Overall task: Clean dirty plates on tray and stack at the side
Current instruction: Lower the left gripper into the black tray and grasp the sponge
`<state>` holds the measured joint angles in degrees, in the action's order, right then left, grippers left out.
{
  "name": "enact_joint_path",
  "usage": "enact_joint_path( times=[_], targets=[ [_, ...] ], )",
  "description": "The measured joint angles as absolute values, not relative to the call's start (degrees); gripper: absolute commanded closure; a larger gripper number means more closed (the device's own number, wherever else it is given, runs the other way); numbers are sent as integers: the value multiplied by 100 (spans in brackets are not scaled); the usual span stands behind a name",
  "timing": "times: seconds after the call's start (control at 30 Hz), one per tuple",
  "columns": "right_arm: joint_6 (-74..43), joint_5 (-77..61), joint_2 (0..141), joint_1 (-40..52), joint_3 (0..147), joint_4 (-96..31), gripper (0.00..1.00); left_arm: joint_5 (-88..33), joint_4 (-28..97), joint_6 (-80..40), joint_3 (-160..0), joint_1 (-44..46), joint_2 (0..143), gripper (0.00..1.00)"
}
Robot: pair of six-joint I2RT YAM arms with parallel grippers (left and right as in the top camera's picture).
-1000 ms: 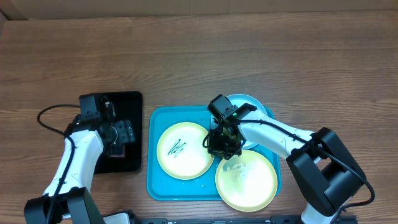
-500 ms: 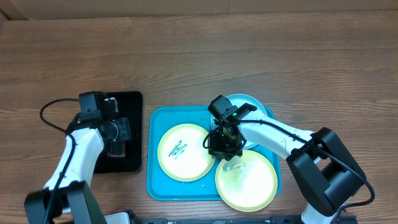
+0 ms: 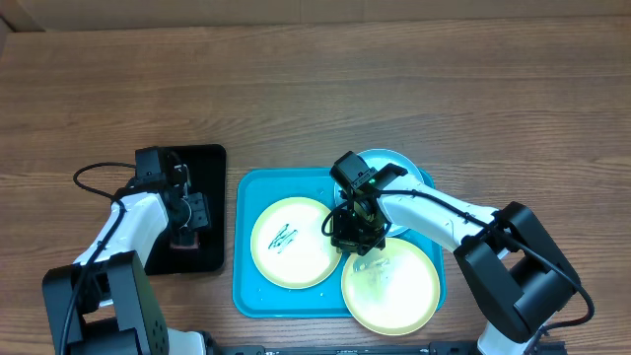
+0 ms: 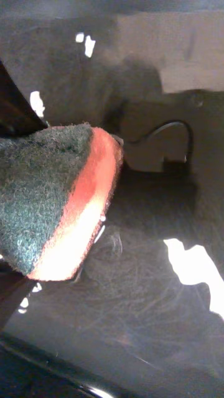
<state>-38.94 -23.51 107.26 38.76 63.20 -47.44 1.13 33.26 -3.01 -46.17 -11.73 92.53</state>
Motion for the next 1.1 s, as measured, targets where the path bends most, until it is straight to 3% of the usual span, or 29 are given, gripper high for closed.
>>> enact_joint_path(
  times=[0.23,0.43,0.6,0.73,0.8,1.1],
  targets=[
    [-3894,-2355,10726,3876,6320,-4748,95,117,3618,-351,-4637,-1175,9000,38],
    [-3894,-2355,10726,3879,6320,-4755,95,89,4104,-445,-4786,-1175,8464,62],
    [-3894,-2355,10726,3876,6320,-4755,94,73,4287,-421,-4805,-1175,8368,40],
    [-3874,-2357,10726,3876,6320,-4755,94,69,4316,-432,-4805,-1175,8368,50],
    [-3874,-2355,10726,3876,6320,-4755,94,67,4324,-443,-4805,-1175,8368,61],
    [-3859,-2357,10726,3876,6320,-4755,94,143,4458,-451,-4805,-1173,8368,59]
  ],
)
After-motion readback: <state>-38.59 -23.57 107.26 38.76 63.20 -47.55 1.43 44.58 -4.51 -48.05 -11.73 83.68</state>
